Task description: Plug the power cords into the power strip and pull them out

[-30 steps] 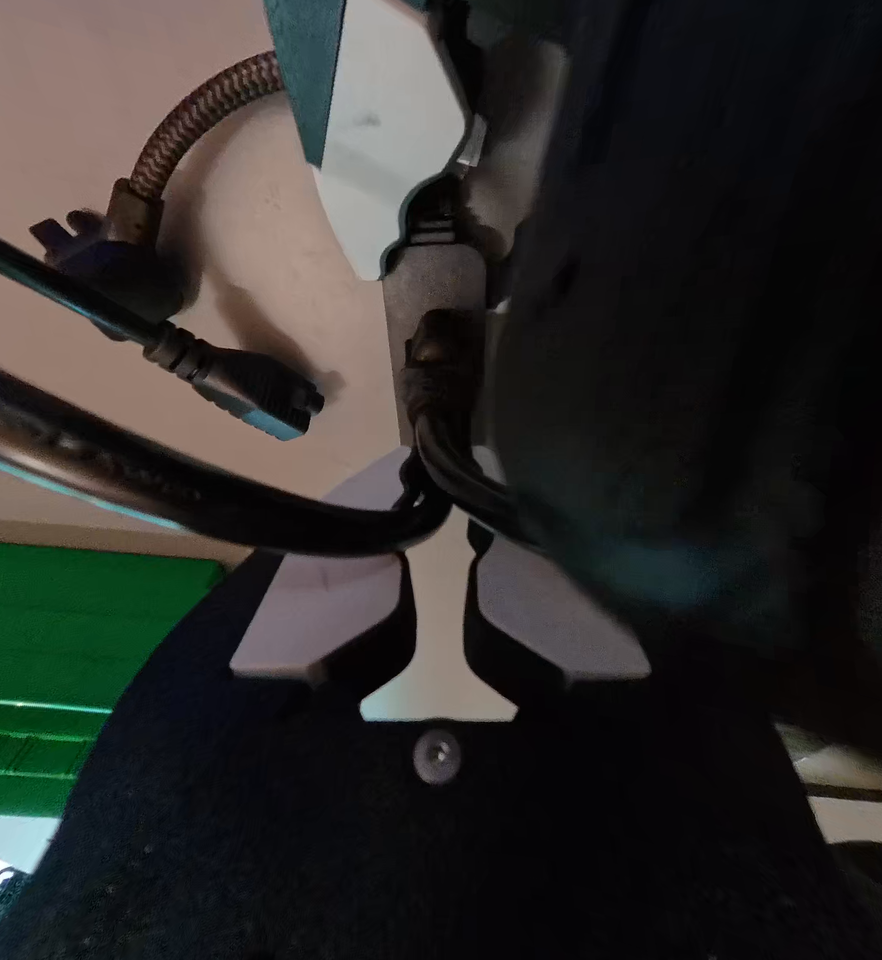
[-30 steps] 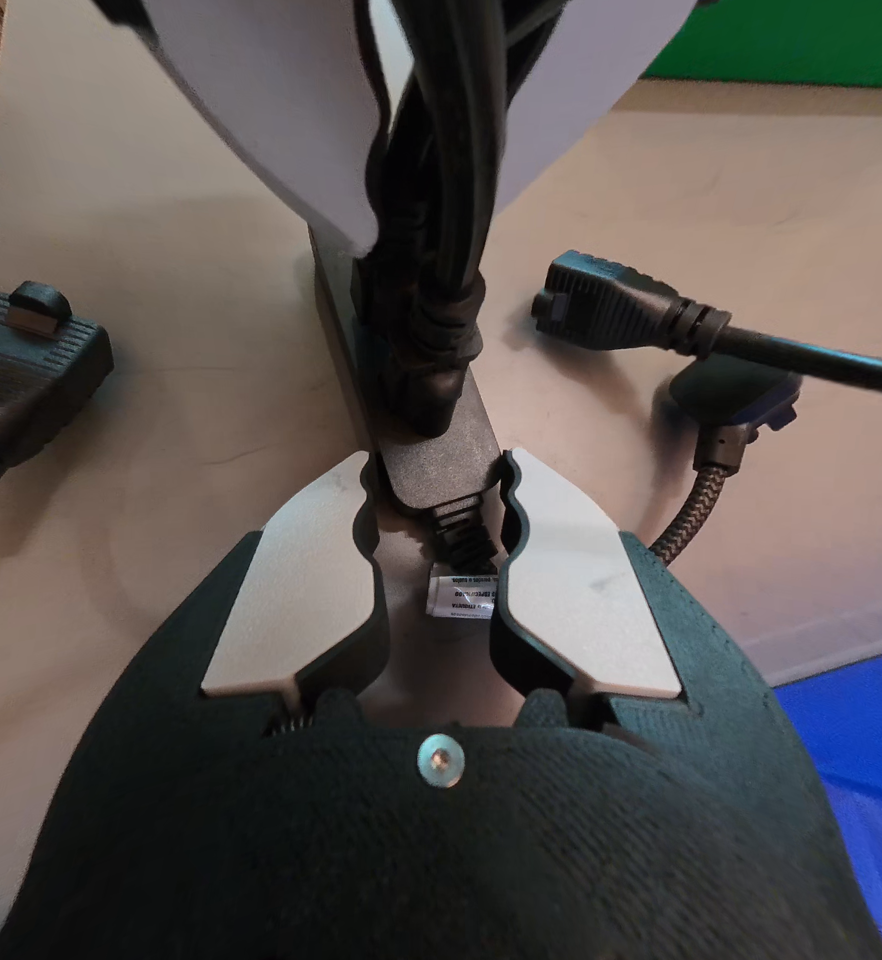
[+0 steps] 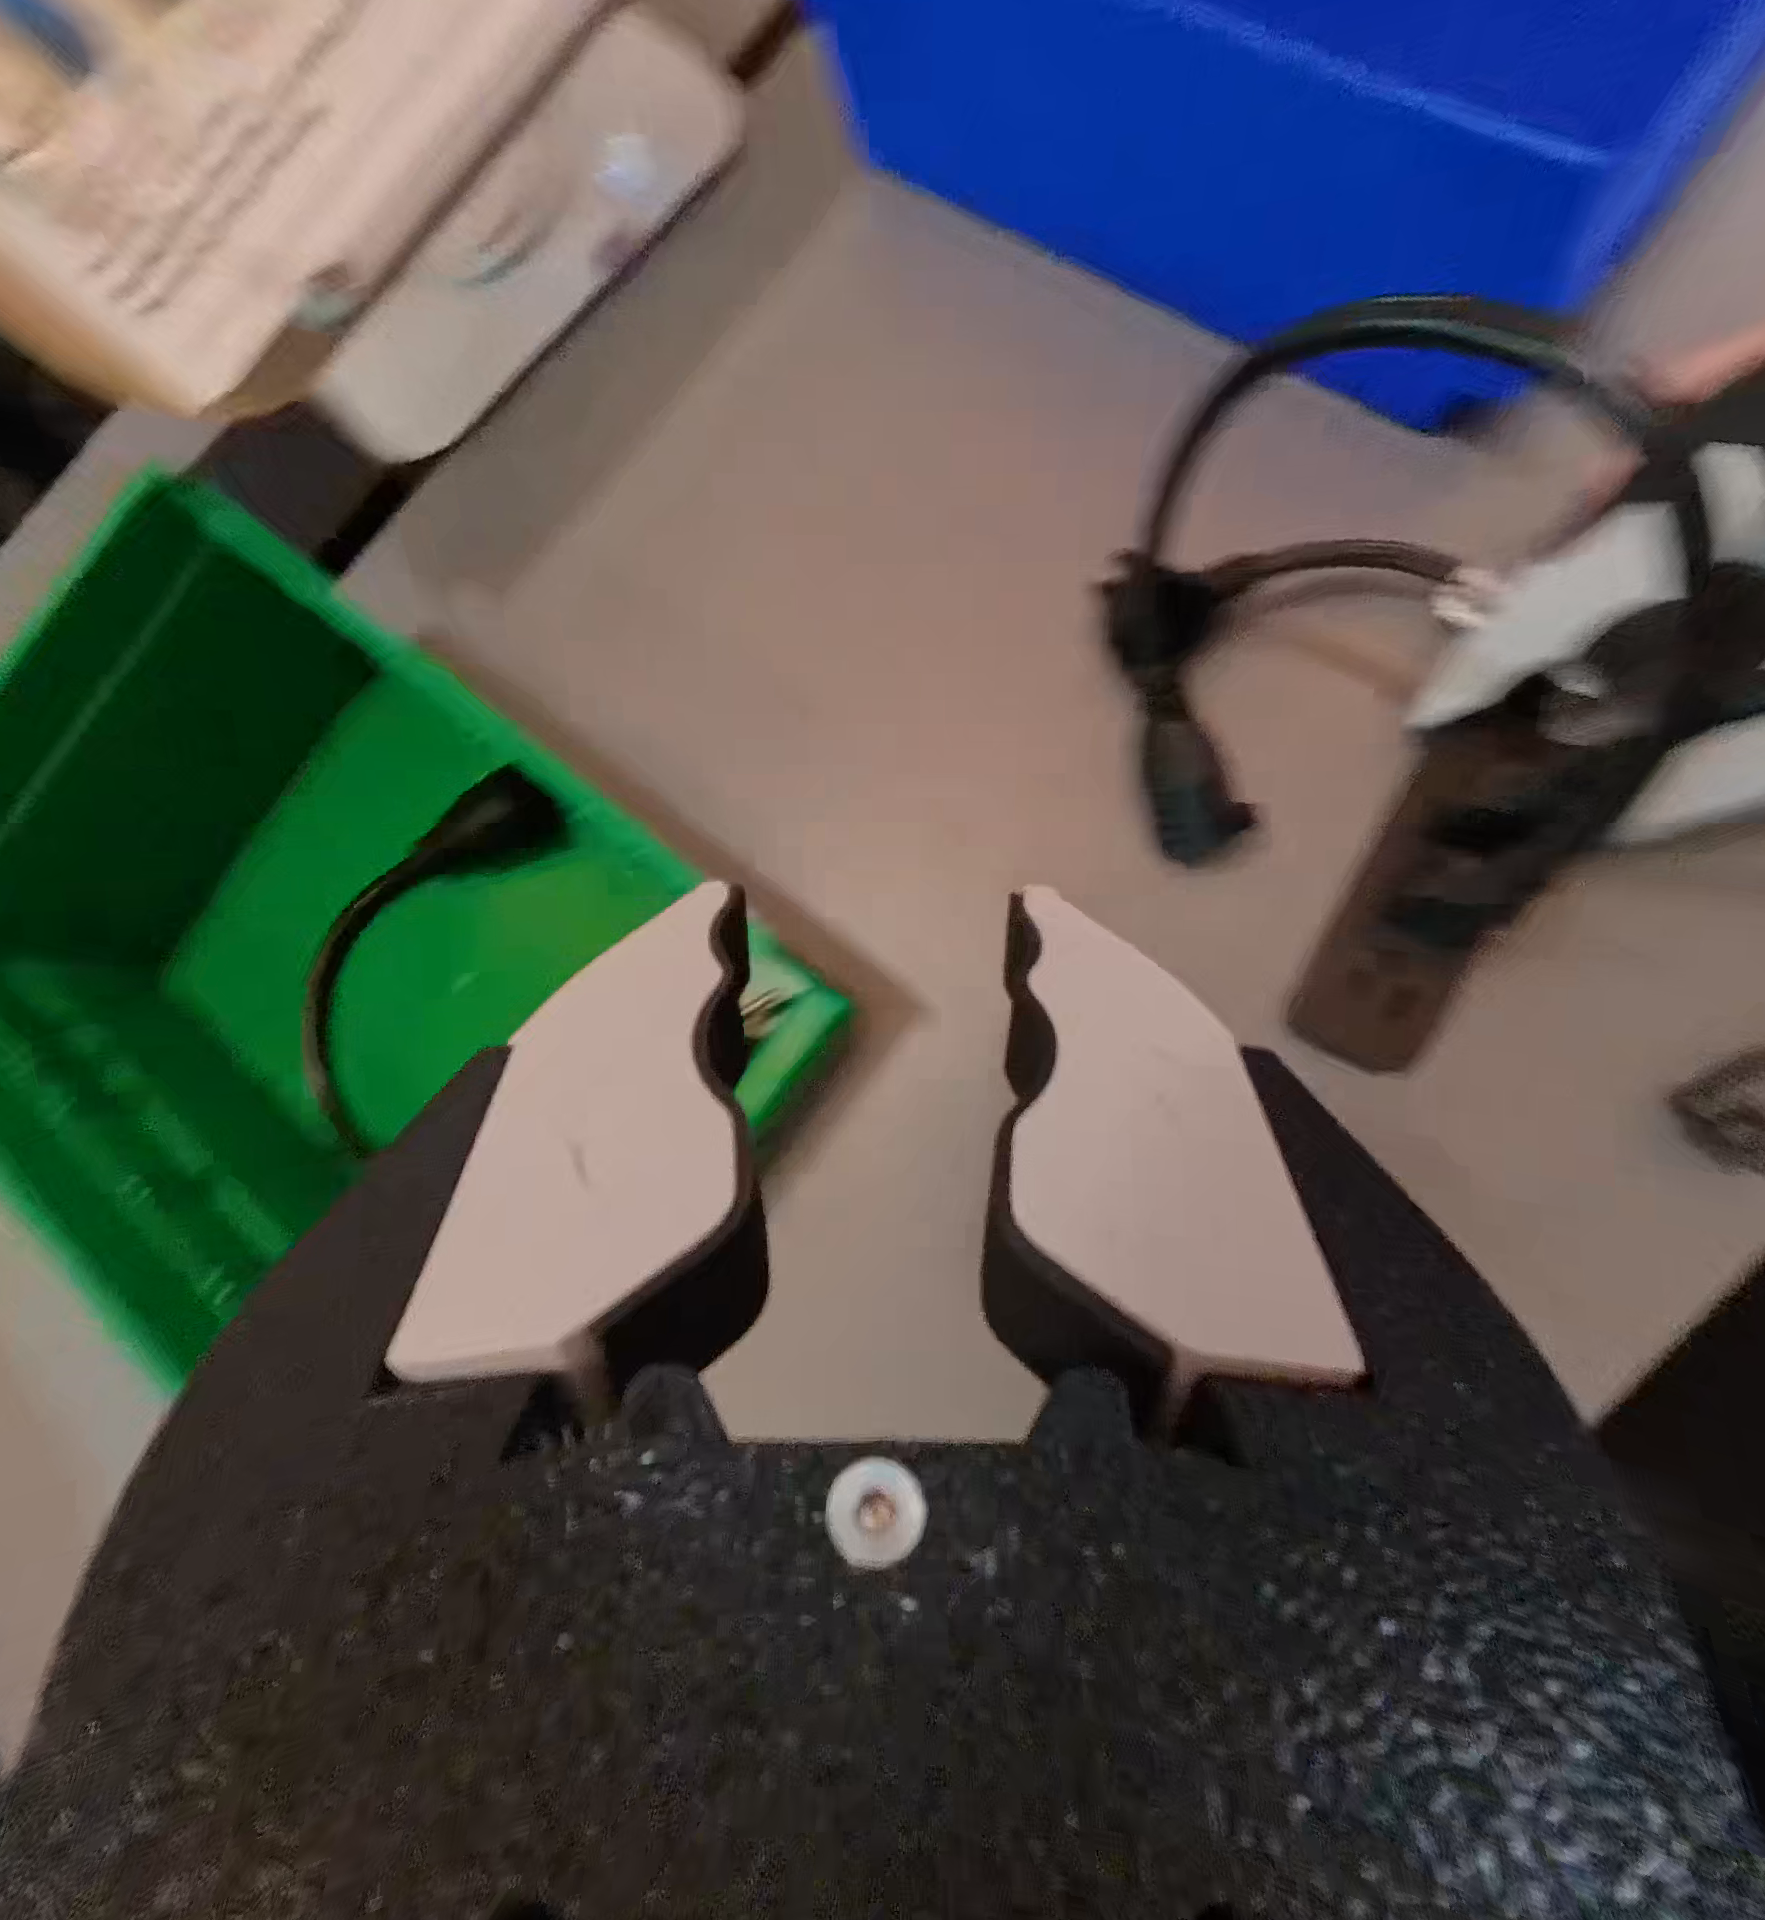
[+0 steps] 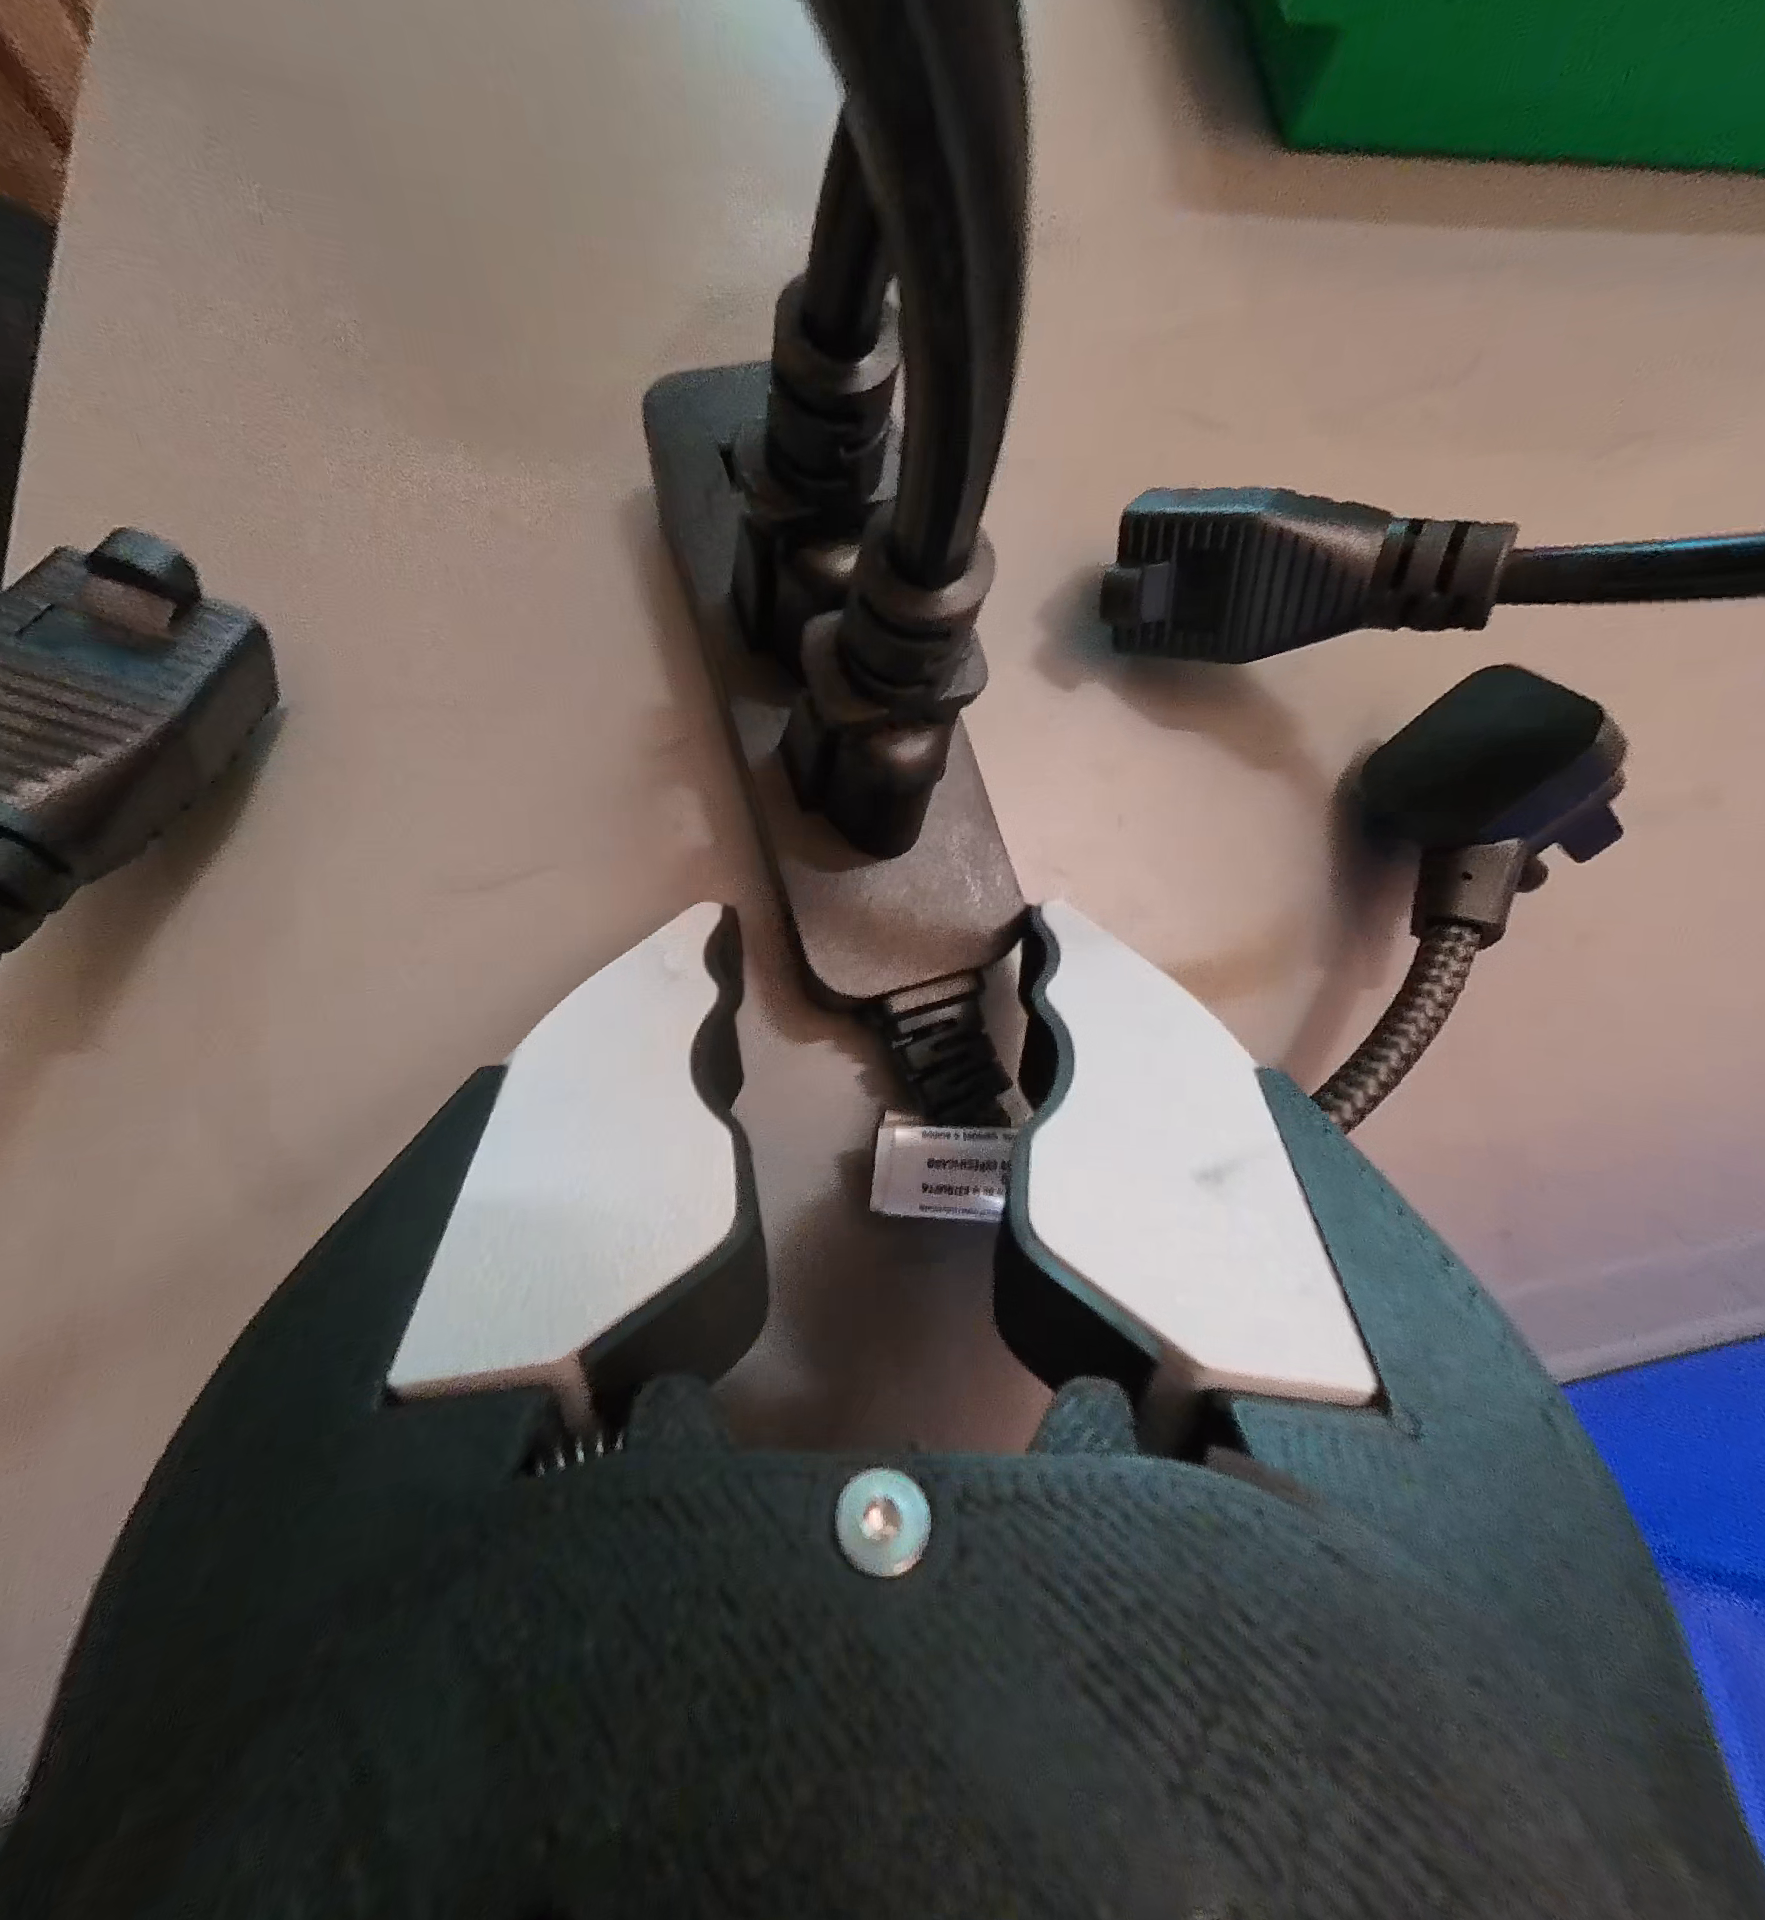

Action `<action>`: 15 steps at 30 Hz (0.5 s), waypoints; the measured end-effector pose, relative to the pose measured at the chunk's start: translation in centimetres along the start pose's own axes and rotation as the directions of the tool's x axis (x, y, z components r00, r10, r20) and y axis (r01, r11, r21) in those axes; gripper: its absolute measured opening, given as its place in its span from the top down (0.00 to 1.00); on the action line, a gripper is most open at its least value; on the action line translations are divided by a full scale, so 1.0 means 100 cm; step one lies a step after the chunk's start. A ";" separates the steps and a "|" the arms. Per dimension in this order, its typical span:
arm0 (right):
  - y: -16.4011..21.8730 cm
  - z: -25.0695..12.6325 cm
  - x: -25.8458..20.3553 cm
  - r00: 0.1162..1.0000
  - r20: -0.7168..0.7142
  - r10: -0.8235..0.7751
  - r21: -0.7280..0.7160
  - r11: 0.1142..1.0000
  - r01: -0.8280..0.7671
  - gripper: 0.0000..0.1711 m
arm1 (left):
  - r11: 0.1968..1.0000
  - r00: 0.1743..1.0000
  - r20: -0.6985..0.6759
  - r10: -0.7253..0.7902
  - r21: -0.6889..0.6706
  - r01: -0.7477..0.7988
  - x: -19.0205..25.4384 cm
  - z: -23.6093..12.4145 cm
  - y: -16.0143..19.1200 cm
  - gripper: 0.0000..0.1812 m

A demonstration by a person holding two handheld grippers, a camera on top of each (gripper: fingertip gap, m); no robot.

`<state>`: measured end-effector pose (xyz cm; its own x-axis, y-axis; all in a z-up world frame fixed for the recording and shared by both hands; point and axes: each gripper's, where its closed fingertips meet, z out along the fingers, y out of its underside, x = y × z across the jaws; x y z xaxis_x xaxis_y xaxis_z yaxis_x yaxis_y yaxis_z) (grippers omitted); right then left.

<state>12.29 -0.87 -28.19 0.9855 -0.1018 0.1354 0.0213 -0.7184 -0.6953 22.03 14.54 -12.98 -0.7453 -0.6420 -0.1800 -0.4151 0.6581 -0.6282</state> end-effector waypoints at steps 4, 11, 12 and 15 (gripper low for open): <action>0.008 -0.014 0.006 1.000 -0.024 0.001 -0.016 1.000 -0.001 0.63 | 0.980 0.968 0.190 -0.162 -0.086 0.180 -0.097 -0.004 0.029 0.75; 0.023 -0.047 0.006 0.999 0.014 0.049 -0.025 0.999 -0.048 0.60 | 0.890 0.993 -0.106 -0.049 -0.456 -0.004 -0.123 0.057 0.096 0.77; 0.024 -0.052 0.008 0.999 0.003 0.049 -0.023 0.999 -0.049 0.61 | 0.866 0.986 -0.167 0.026 -0.489 -0.106 -0.120 0.065 0.107 0.77; 0.022 -0.063 0.012 0.997 -0.011 0.070 0.015 0.997 -0.070 0.61 | 0.799 0.946 -0.290 0.148 -0.529 -0.287 -0.114 0.082 0.130 0.77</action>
<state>12.42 -6.92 -25.16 0.9827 -0.1594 0.0941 -0.0452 -0.6993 -0.7134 29.42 27.15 -25.32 -0.9175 -0.3954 -0.0439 -0.3933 0.9181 -0.0495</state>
